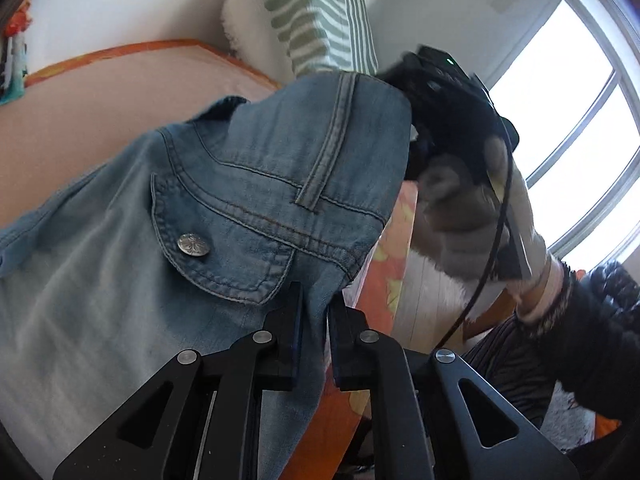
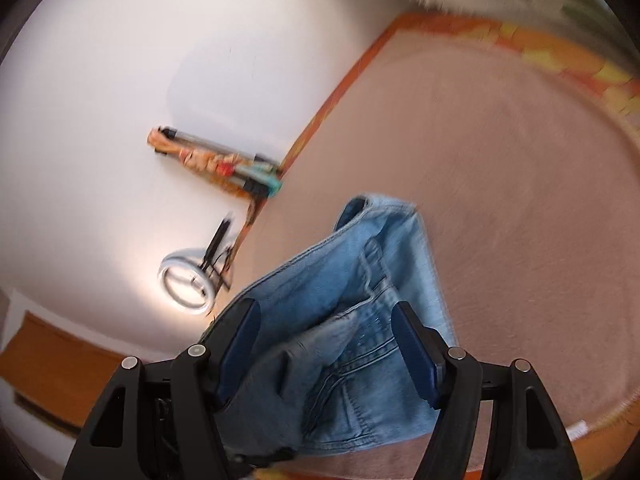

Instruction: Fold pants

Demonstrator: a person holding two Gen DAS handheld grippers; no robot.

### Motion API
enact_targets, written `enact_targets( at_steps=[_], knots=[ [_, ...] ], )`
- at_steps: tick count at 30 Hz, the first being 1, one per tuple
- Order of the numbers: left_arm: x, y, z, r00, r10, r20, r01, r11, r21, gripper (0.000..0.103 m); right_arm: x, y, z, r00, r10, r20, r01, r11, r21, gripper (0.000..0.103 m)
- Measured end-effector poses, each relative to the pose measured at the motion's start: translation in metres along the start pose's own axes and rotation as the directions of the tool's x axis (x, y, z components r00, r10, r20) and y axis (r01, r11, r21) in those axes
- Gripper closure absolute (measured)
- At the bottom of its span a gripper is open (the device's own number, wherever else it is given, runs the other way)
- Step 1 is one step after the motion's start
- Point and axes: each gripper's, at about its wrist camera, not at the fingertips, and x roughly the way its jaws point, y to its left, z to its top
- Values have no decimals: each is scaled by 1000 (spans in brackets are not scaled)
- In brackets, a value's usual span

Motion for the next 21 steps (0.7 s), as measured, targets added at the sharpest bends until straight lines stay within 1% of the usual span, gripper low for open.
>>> enact_targets(
  at_steps=[1,3,4,5,7,9,11,14,16,17,19,20,21],
  knots=[
    [1,-1,0,1000,1,-8,-1,1000,5,93,2,-3,2,1000,9,-7,-9,1000,4,31],
    [-2,-2,0,1000,8,-18,-7,1000,12,87,2,-9,8,1000,16,3,-16,1000,24,31],
    [-2,-3,0,999,22,-24,-22,1000,18,81,1,-12,11,1000,27,6,-28,999,35,31],
    [-2,-2,0,999,34,-28,-33,999,20,79,2,-14,15,999,40,3,-40,998,48,31],
    [-3,-3,-3,999,31,-30,-31,999,12,79,6,-15,18,999,53,-14,-52,998,36,31],
    [-4,-3,-6,999,25,-35,-26,1000,-12,79,16,-16,21,999,36,-41,-35,999,35,31],
    [-15,-6,-16,999,23,-26,-23,1000,-16,79,24,-17,22,998,30,-64,-28,999,29,31],
    [-34,-11,-25,999,47,4,-47,999,14,79,26,-22,29,994,75,-77,-72,997,42,31],
    [-56,-8,-36,997,69,29,-69,998,14,79,24,-23,34,994,78,-70,-76,997,34,31],
    [-65,-4,-37,996,83,43,-83,997,5,79,23,-25,38,993,93,-65,-91,995,41,31],
    [-85,7,-39,988,131,82,-130,991,-20,79,21,-29,40,987,140,-73,-136,989,56,31],
    [-97,14,-41,981,167,103,-164,986,-33,79,21,-27,42,986,148,-75,-144,988,52,31],
    [-108,20,-45,974,192,119,-187,981,-51,79,22,-22,42,990,112,-82,-110,994,25,31]
  ],
)
